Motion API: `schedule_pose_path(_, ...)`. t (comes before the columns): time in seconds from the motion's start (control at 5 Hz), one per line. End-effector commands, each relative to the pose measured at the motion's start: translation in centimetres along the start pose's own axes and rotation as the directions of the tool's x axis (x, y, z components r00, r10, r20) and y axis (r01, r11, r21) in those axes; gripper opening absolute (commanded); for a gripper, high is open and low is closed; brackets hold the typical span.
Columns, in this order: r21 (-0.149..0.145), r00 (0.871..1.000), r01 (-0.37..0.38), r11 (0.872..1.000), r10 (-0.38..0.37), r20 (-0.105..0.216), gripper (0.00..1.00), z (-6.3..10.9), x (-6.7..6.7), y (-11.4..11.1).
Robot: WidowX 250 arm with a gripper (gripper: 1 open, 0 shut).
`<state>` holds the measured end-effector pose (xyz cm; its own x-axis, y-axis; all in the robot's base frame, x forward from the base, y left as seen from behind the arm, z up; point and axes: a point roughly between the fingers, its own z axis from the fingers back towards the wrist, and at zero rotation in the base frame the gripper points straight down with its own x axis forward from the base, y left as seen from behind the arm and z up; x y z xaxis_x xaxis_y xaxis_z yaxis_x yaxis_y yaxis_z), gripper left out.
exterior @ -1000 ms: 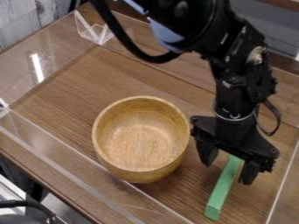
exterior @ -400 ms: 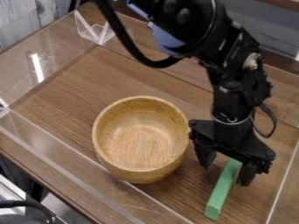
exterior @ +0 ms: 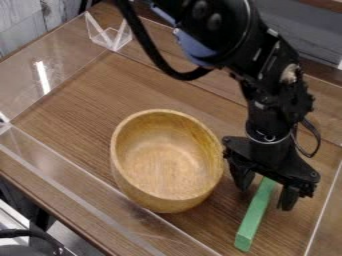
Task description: Put the green block in the brown bowl
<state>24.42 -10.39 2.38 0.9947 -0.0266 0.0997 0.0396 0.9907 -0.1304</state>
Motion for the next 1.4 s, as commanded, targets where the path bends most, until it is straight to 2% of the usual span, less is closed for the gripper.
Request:
schedule_pose_path(0.0,-0.014,0.999,-0.019,1.000,0.020,0.025,0.00,0.1,0.7,0.2)
schedule_pose_path(0.2,-0.014,1.000,-0.026,1.000,0.026,-0.007,0.00,0.5,0.3,0.3)
schedule_pose_path(0.6,-0.010,0.994,-0.045,0.999,0.044,-0.105,0.00,1.9,-0.9,0.7)
schedule_pose_path(1.0,-0.004,0.978,-0.065,0.998,0.063,-0.198,0.00,3.4,-1.9,1.1)
schedule_pose_path(1.2,-0.003,0.970,-0.072,0.997,0.069,-0.231,0.00,4.4,-2.2,1.3)
